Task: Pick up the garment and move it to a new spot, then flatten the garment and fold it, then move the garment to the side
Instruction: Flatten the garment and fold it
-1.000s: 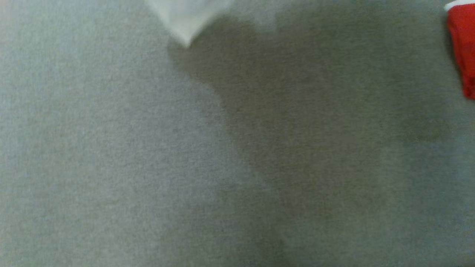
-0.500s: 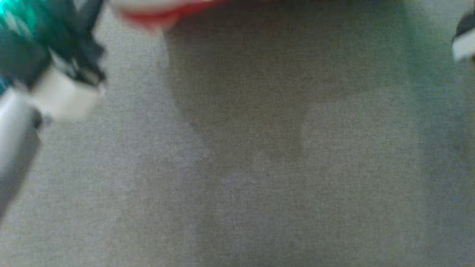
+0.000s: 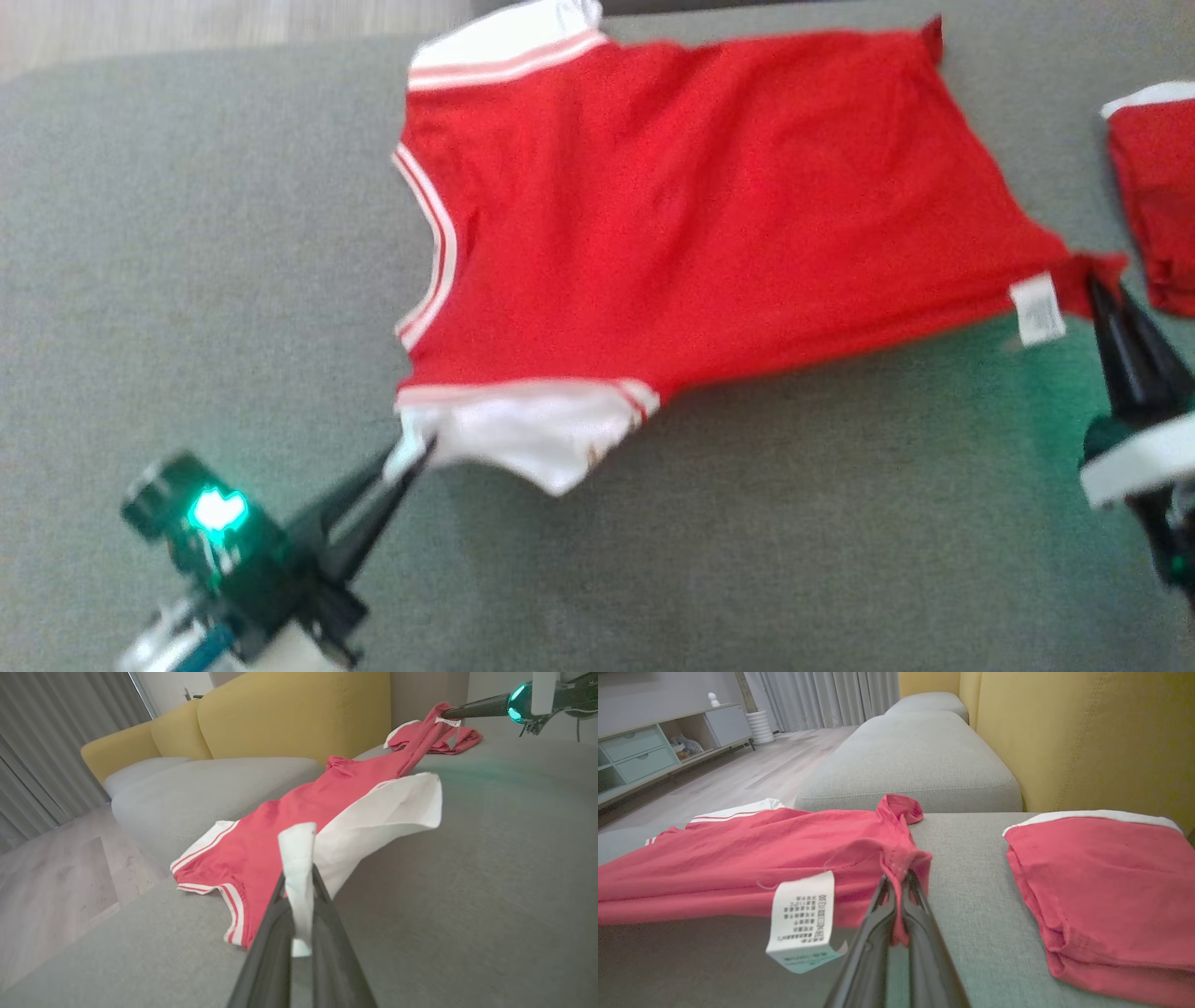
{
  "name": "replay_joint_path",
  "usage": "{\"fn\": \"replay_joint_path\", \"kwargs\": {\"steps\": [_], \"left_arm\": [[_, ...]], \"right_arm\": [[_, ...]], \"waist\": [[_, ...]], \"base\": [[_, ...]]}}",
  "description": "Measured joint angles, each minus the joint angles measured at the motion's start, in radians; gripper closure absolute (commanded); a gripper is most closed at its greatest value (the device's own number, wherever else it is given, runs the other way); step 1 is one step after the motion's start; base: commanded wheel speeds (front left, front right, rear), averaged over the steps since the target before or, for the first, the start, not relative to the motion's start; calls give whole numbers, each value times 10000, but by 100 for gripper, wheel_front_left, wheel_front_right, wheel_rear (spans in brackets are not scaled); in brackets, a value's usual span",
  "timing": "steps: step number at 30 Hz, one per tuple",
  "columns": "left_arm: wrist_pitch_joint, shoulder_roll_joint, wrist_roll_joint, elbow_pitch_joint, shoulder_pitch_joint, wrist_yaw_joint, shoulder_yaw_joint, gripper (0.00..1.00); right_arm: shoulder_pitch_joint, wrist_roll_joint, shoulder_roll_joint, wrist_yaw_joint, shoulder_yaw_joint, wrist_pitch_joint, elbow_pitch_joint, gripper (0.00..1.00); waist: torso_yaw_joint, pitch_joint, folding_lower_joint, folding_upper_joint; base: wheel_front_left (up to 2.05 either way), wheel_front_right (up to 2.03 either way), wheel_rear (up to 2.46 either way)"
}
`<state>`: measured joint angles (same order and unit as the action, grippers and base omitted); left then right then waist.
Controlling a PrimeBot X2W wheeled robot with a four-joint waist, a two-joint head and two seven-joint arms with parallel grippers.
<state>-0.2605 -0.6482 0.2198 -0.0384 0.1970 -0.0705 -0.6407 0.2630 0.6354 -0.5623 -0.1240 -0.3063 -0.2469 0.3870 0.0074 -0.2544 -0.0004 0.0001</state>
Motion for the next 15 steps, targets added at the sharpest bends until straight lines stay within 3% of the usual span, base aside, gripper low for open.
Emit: {"fn": "replay_joint_path", "kwargs": {"steps": [7, 15], "left_arm": [[8, 316, 4, -96, -1467, -8, 387, 100], [10, 913, -368, 221, -589, -167, 1313, 100]], "right_arm": [[-2132, -546, 439, -2, 1018, 186, -1066, 100], [-1643, -1150, 1175, 0, 1323, 673, -926, 100]], "waist": [[-148, 388, 0, 0], [-241, 65, 4, 0]], "base": [[0, 0, 0], [0, 0, 0]]}}
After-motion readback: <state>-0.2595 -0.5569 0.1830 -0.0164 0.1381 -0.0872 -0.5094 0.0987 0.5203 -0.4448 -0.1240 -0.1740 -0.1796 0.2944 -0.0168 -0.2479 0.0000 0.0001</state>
